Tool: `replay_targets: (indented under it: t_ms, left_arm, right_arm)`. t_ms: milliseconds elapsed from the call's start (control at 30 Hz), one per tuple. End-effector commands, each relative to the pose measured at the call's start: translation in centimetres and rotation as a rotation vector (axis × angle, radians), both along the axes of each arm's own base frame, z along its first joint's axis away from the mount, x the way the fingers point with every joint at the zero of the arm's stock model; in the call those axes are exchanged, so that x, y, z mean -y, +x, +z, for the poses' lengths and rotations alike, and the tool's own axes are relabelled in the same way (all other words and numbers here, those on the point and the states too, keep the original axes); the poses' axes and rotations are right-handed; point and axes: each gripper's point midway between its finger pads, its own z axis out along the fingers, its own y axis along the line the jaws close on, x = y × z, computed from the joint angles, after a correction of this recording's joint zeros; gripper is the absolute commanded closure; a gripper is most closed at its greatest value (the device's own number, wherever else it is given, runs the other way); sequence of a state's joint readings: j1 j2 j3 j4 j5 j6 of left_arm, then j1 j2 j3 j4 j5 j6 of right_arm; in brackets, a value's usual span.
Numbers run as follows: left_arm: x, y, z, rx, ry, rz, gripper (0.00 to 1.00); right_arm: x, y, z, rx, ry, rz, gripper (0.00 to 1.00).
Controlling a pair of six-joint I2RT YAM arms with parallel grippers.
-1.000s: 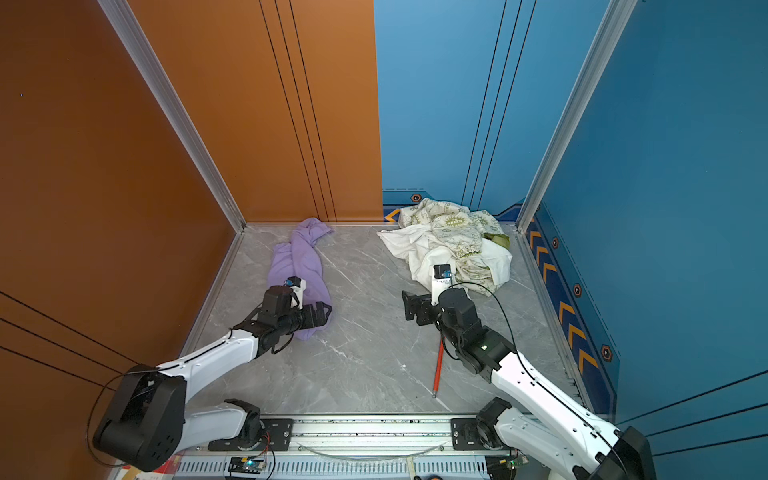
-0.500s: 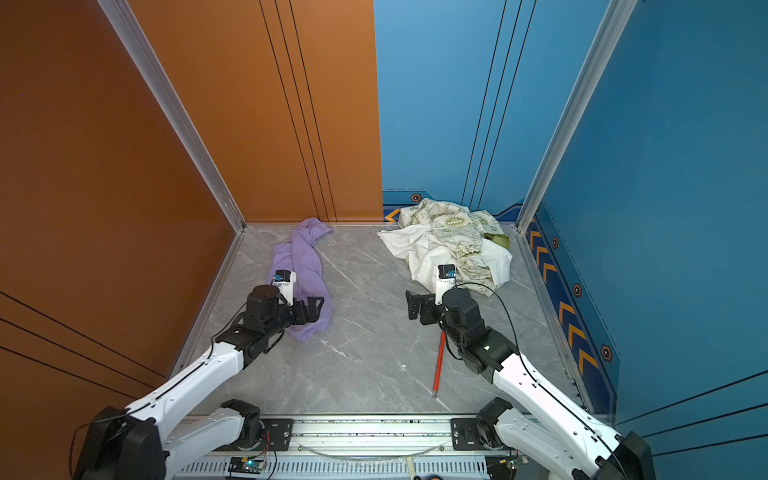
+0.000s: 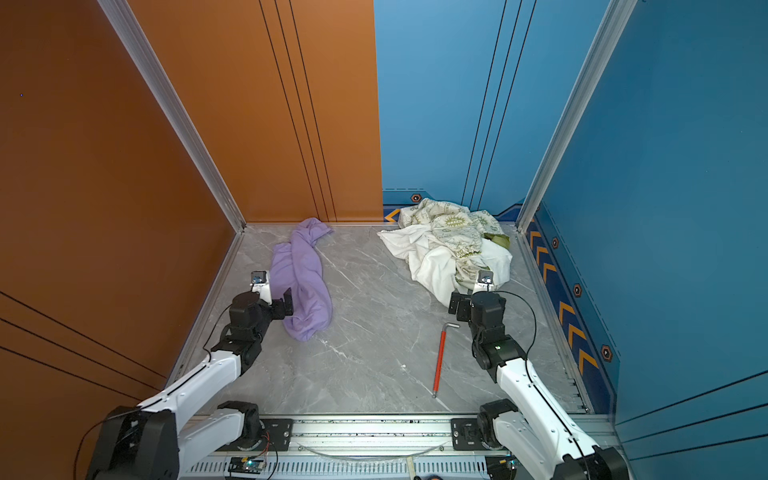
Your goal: Pick out a specific cloth from the pile
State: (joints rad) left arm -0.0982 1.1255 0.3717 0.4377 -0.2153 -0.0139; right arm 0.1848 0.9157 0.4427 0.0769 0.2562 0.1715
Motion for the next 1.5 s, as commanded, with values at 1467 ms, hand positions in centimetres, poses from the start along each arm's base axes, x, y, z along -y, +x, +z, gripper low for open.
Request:
replay_targets:
  t_ms: [1467]
  left_arm:
    - [-2.4, 3.7, -3.6, 0.098, 0.071, 0.141, 0.02]
  right_arm:
    - [2.4, 7.4, -6.3, 0.113, -0.016, 0.03, 0.0]
